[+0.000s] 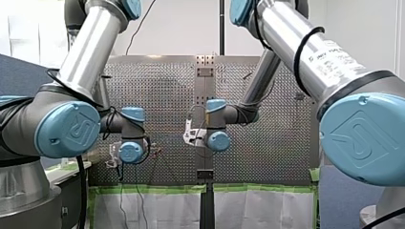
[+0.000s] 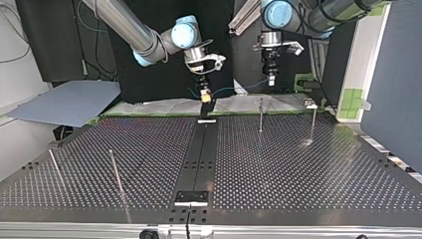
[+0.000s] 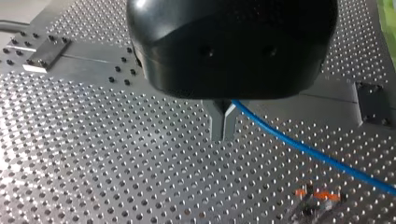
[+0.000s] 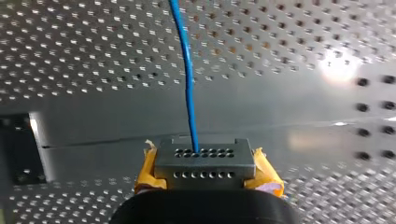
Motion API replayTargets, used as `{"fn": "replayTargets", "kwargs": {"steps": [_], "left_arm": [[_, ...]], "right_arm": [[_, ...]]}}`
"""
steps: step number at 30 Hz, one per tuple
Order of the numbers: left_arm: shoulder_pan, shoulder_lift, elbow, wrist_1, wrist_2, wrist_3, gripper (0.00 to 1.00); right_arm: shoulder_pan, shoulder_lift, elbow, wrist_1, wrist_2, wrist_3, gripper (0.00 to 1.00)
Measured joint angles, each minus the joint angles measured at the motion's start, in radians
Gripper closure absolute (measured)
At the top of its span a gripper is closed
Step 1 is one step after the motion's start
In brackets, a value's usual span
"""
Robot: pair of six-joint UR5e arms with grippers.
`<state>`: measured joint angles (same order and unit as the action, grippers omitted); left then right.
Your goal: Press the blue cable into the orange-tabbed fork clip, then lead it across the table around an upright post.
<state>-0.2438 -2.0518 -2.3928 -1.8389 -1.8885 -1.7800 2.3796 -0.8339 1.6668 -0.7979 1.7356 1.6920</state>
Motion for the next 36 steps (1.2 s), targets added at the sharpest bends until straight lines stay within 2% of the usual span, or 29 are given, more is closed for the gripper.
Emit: {"fn": "replayTargets", "kwargs": {"steps": [7,11,15,18,23,28,32,36], "left_arm": [[0.064,-0.058,0.050,0.043,0.057,-0.043,1.00],[0.112,-0.105,0.089,0.055,0.062,-0.068,1.00],[0.151,-0.144,0.105,0.056,0.061,-0.071,1.00],[0.173,-0.173,0.107,0.048,0.050,-0.057,1.00],[0.182,-0.222,0.111,0.041,0.032,-0.013,1.00],[0.178,-0.262,0.137,0.022,0.072,0.034,1.00],[0.175,-0.270,0.172,-0.014,0.111,0.075,1.00],[0.175,-0.271,0.187,-0.050,0.123,0.100,1.00]], "right_arm": [[0.007,0.069,-0.069,0.026,-0.001,0.000,1.00],[0.003,0.108,-0.108,0.025,0.000,0.000,1.00],[-0.003,0.143,-0.143,0.036,-0.004,-0.002,1.00],[-0.009,0.169,-0.167,0.051,-0.005,-0.003,1.00],[-0.012,0.217,-0.185,0.051,-0.006,-0.004,1.00],[-0.021,0.260,-0.192,0.037,-0.010,-0.005,1.00],[-0.037,0.297,-0.206,0.043,-0.016,-0.013,1.00],[-0.047,0.332,-0.225,0.058,-0.018,-0.017,1.00]]}}
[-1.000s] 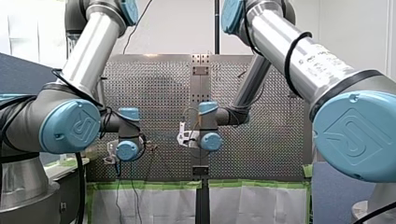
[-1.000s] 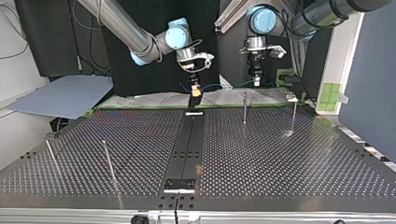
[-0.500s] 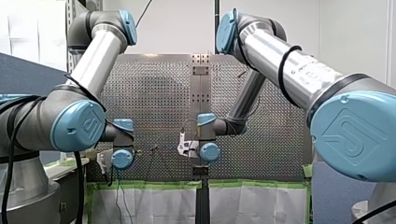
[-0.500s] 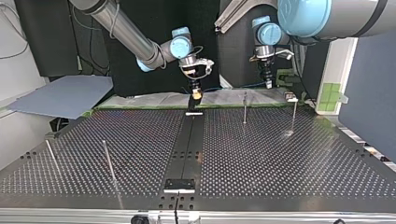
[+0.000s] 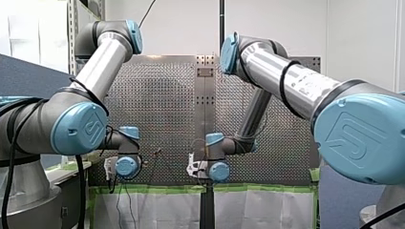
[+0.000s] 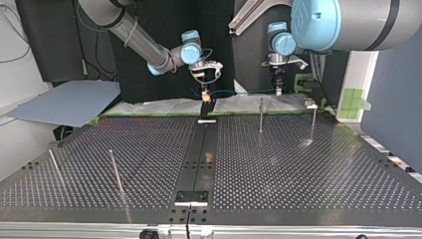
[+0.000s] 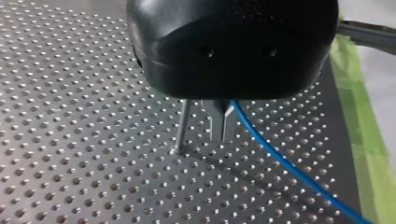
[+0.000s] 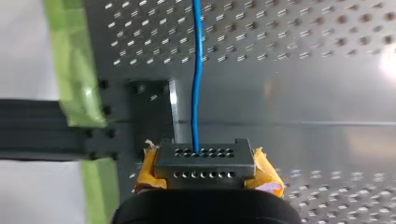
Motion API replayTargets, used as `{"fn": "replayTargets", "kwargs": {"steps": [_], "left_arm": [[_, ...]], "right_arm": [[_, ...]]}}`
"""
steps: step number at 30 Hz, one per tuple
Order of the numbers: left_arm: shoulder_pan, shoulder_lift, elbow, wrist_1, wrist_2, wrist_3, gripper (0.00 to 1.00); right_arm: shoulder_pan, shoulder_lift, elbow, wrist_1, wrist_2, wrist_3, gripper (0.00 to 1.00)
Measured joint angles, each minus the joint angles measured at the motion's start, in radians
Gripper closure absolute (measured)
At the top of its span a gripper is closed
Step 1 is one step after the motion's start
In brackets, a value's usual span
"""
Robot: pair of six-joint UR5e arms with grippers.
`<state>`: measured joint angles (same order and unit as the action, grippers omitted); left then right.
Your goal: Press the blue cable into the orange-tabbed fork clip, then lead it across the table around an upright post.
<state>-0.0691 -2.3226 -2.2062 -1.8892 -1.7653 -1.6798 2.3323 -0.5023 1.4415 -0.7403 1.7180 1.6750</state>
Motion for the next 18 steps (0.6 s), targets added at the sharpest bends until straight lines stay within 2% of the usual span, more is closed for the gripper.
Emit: {"fn": "replayTargets", "kwargs": {"steps": [7,10,14,18], "left_arm": [[0.003,0.000,0.043,-0.059,-0.009,-0.020,1.00],[0.004,0.000,0.064,-0.078,-0.014,-0.027,1.00],[0.005,0.000,0.093,-0.109,-0.017,-0.031,1.00],[0.007,0.000,0.107,-0.131,-0.018,-0.032,1.00]], "right_arm": [[-0.006,0.026,-0.039,0.031,-0.001,-0.003,1.00],[-0.007,0.027,-0.056,0.052,-0.001,-0.015,1.00],[-0.007,0.027,-0.080,0.087,-0.001,-0.042,1.00],[-0.007,0.027,-0.090,0.101,-0.001,-0.050,1.00]]}}
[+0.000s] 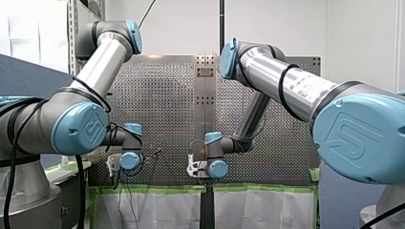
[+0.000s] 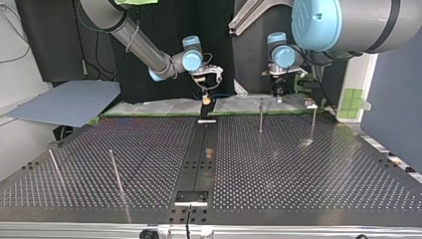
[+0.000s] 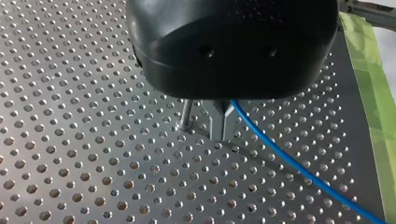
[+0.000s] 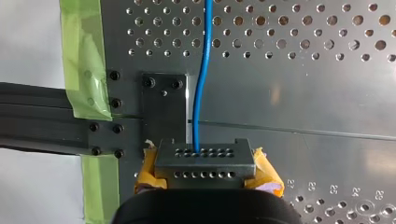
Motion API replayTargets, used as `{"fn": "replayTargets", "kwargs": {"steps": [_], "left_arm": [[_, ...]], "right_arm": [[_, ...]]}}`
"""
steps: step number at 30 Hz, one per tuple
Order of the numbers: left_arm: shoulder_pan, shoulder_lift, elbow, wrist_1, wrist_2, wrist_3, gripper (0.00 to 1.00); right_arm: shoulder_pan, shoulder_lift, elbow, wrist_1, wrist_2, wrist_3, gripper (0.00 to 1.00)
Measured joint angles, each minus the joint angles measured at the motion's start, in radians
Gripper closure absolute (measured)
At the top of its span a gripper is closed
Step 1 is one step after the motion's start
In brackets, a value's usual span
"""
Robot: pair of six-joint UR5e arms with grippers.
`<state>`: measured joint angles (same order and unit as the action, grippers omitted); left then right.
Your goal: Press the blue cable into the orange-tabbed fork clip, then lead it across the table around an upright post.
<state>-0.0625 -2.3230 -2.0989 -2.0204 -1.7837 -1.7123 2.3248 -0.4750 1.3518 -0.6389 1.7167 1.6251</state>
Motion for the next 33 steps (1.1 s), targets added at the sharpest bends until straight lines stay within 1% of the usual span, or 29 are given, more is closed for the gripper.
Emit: {"fn": "replayTargets", "kwargs": {"steps": [3,8,10,14,19,25,33], "left_arm": [[0.000,0.000,0.004,-0.006,-0.001,-0.001,1.00],[0.002,0.000,0.009,-0.010,0.001,-0.003,1.00],[0.002,0.000,0.010,-0.010,0.003,-0.004,1.00],[0.002,0.000,0.015,-0.012,0.010,-0.007,1.00],[0.004,-0.007,0.022,-0.018,0.019,-0.028,1.00],[0.006,-0.017,0.036,-0.036,0.028,-0.042,1.00],[0.009,-0.018,0.072,-0.081,0.039,-0.060,1.00]], "right_arm": [[-0.001,0.000,-0.005,0.007,0.000,-0.003,1.00],[-0.005,-0.001,-0.025,0.038,0.001,-0.009,1.00],[-0.008,-0.001,-0.028,0.043,0.002,-0.009,1.00],[-0.014,-0.001,-0.030,0.045,0.001,-0.010,1.00],[-0.020,-0.001,-0.030,0.046,0.001,-0.011,1.00],[-0.023,-0.001,-0.030,0.046,0.001,-0.013,1.00],[-0.026,-0.001,-0.031,0.046,0.001,-0.018,1.00]]}}
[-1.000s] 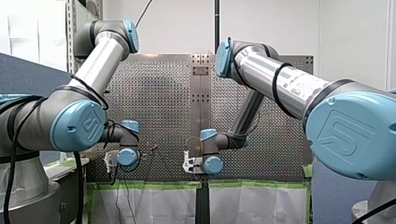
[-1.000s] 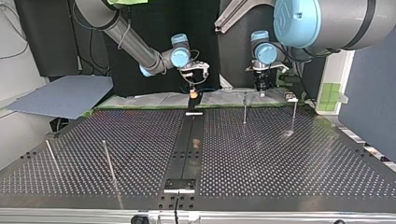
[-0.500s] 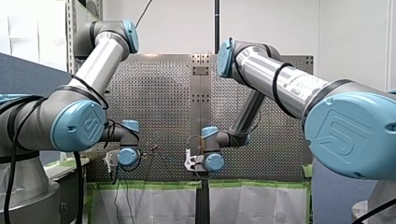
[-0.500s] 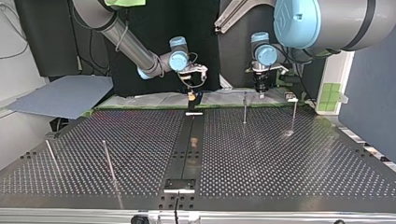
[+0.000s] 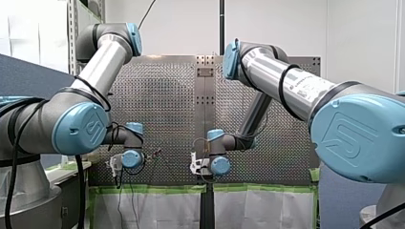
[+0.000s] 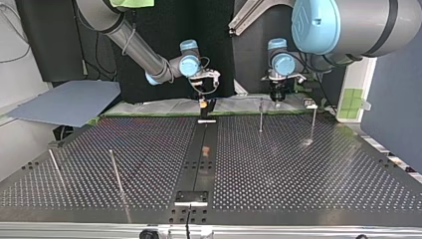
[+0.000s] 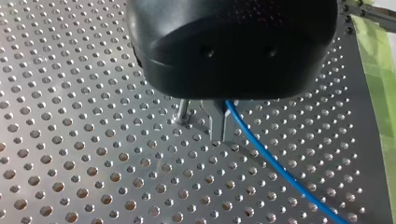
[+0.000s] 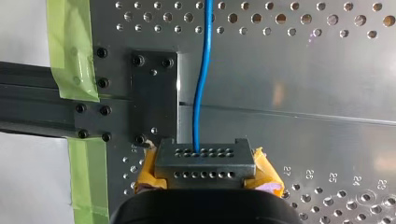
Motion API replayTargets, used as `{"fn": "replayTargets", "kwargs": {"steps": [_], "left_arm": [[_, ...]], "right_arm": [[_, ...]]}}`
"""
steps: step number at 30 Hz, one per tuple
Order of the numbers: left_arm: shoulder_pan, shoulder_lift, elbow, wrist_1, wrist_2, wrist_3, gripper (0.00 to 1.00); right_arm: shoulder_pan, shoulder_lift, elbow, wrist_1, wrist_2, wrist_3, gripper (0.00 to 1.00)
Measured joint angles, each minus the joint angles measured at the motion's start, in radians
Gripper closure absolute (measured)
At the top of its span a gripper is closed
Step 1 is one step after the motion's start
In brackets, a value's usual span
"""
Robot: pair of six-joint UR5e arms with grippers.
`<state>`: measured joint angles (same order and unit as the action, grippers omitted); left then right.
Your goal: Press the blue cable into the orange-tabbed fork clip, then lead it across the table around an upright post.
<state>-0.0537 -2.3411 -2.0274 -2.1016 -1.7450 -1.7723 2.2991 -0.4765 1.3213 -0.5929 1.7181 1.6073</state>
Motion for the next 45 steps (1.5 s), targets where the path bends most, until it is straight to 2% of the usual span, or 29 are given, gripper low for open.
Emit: {"fn": "replayTargets", "kwargs": {"steps": [11,18,29,39,41,42,44,45], "left_arm": [[0.009,0.000,0.092,-0.102,0.004,-0.013,1.00],[0.014,0.000,0.129,-0.155,0.016,-0.014,1.00],[0.025,0.000,0.139,-0.165,0.019,-0.015,1.00],[0.035,0.000,0.139,-0.164,0.018,-0.014,1.00],[0.036,0.000,0.139,-0.163,0.018,-0.012,0.85],[0.036,0.000,0.139,-0.163,0.019,-0.010,0.85],[0.036,0.000,0.139,-0.164,0.022,-0.005,0.67],[0.036,0.000,0.139,-0.164,0.025,-0.004,0.67]], "right_arm": [[-0.013,0.000,-0.013,0.005,-0.001,-0.001,1.00],[-0.019,0.000,-0.034,0.010,-0.001,-0.001,1.00],[-0.037,0.000,-0.091,0.058,-0.003,-0.001,1.00],[-0.066,0.000,-0.102,0.069,-0.003,-0.001,1.00],[-0.067,0.000,-0.102,0.070,-0.003,-0.001,1.00],[-0.068,0.000,-0.102,0.070,-0.003,-0.002,1.00],[-0.068,0.000,-0.102,0.070,-0.003,-0.004,1.00],[-0.068,0.000,-0.102,0.070,-0.003,-0.005,1.00]]}}
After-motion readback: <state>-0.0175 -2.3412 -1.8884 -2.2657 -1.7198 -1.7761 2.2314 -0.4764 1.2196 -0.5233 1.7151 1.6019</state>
